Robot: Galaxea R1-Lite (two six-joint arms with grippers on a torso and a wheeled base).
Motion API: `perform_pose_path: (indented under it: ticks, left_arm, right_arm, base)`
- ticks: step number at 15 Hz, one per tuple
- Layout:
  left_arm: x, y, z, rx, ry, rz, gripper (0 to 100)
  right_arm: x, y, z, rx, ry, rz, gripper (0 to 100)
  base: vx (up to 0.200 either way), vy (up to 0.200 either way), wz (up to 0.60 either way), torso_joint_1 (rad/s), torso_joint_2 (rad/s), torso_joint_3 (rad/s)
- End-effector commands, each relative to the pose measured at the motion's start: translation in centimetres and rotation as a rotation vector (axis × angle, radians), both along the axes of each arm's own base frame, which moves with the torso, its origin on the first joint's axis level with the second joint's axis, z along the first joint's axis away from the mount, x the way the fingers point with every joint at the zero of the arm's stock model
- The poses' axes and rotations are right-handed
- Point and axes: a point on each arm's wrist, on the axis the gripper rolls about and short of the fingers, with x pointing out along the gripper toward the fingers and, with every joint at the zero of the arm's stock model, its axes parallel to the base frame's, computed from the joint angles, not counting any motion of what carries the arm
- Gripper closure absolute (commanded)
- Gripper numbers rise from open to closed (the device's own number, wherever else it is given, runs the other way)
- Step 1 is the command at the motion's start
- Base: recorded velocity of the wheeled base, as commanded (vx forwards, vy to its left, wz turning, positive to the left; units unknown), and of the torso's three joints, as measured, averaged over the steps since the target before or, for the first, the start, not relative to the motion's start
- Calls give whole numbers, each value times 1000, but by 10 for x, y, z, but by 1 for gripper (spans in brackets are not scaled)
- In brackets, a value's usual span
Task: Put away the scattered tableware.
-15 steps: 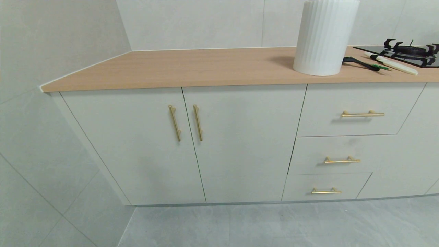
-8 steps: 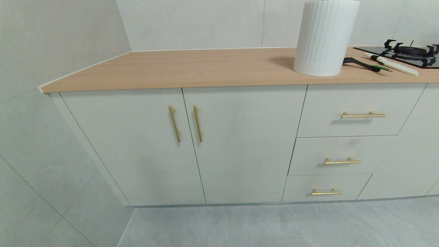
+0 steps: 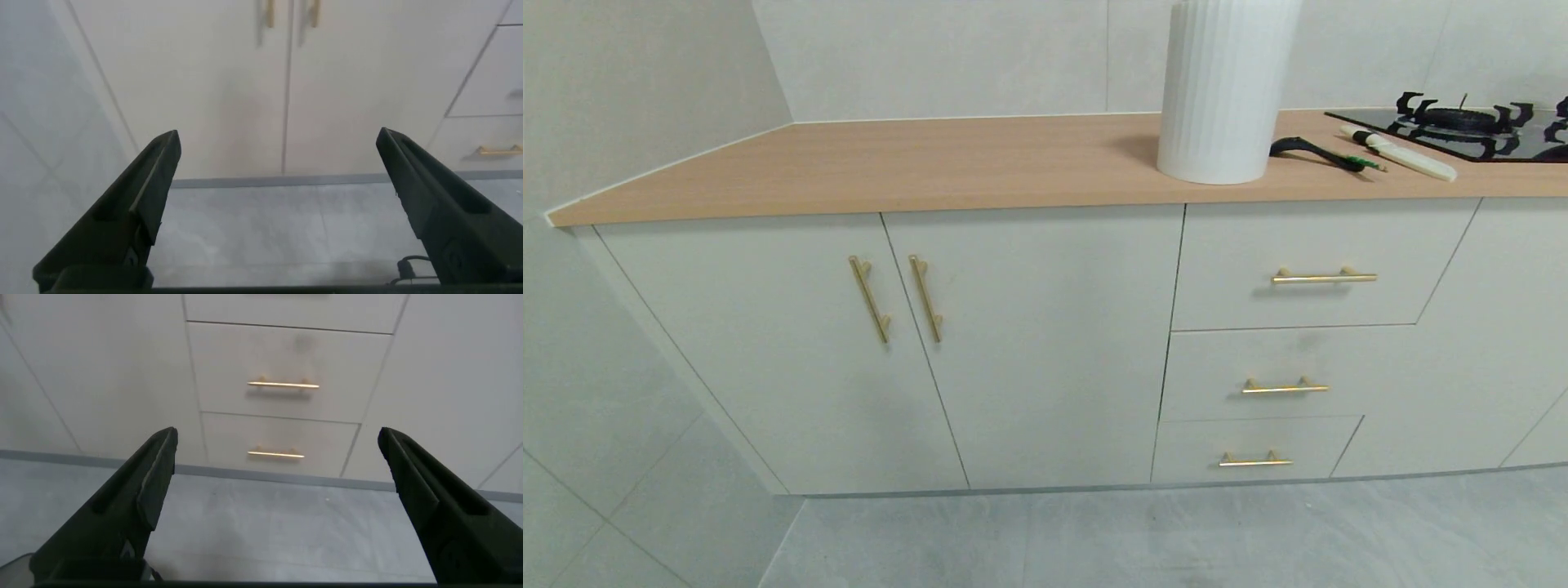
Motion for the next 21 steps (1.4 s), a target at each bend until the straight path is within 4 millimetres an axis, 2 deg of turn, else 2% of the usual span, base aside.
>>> perform_pose_path:
  ticks: [1, 3, 12, 15, 21]
  left_arm:
    - [0, 0, 0, 0, 2, 0, 0]
    - [0, 0, 0, 0, 2, 0, 0]
    - [0, 0, 0, 0, 2, 0, 0]
    - [0, 0, 0, 1, 2, 0, 0]
    - [0, 0, 0, 1, 2, 0, 0]
  right_arm:
    - [0, 0, 0, 1, 3, 1, 0]
    - [0, 0, 0, 1, 3, 1, 0]
    - [0, 0, 0, 1, 3, 1, 0]
    - [0, 0, 0, 1, 3, 1, 0]
    - [0, 0, 0, -1, 2, -1, 0]
  base:
    - [0, -200, 0, 2, 2, 2]
    - [0, -200, 0, 7, 0, 0]
    - [0, 0, 0, 0, 0, 0]
    - [200, 0, 0, -4, 2, 7]
    - [0, 0, 0, 0, 0, 0]
